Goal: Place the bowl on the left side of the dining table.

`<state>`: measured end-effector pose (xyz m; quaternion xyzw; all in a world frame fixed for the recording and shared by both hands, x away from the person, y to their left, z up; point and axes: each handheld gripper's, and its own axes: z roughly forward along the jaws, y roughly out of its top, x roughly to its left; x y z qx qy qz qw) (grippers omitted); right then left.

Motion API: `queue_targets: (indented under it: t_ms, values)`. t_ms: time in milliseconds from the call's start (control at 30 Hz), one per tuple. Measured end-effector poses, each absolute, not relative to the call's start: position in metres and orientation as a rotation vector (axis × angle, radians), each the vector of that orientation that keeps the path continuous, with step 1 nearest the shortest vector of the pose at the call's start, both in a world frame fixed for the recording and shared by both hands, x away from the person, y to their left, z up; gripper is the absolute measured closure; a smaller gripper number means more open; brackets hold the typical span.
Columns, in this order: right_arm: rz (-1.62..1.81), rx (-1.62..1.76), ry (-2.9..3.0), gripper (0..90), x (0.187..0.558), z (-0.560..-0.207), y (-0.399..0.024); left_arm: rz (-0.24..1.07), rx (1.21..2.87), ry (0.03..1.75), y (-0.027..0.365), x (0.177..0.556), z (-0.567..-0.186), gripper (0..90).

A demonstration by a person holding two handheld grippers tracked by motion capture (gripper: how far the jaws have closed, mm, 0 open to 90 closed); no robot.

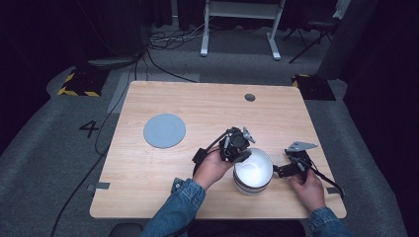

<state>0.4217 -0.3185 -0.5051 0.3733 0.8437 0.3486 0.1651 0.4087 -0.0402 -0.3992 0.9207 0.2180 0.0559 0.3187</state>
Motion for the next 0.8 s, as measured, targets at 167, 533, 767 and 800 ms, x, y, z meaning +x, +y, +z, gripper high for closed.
queue_targets:
  t_ms: [167, 533, 767, 800]
  values:
    - [0.993, 1.063, 2.404, 0.5, 0.422, -0.505, -0.318, 0.161, 2.414, 0.553, -0.039, 0.41, -0.398, 81.8]
    - [0.993, 1.061, 2.404, 0.5, 0.422, -0.505, -0.319, 0.172, 2.416, 0.542, -0.04, 0.411, -0.382, 81.9]
    - [1.001, 1.06, 2.401, 0.5, 0.422, -0.505, -0.318, 0.189, 2.389, 0.537, -0.038, 0.412, -0.365, 81.8]
    - [1.002, 1.061, 2.402, 0.5, 0.422, -0.505, -0.318, 0.169, 2.385, 0.548, -0.039, 0.411, -0.363, 81.8]
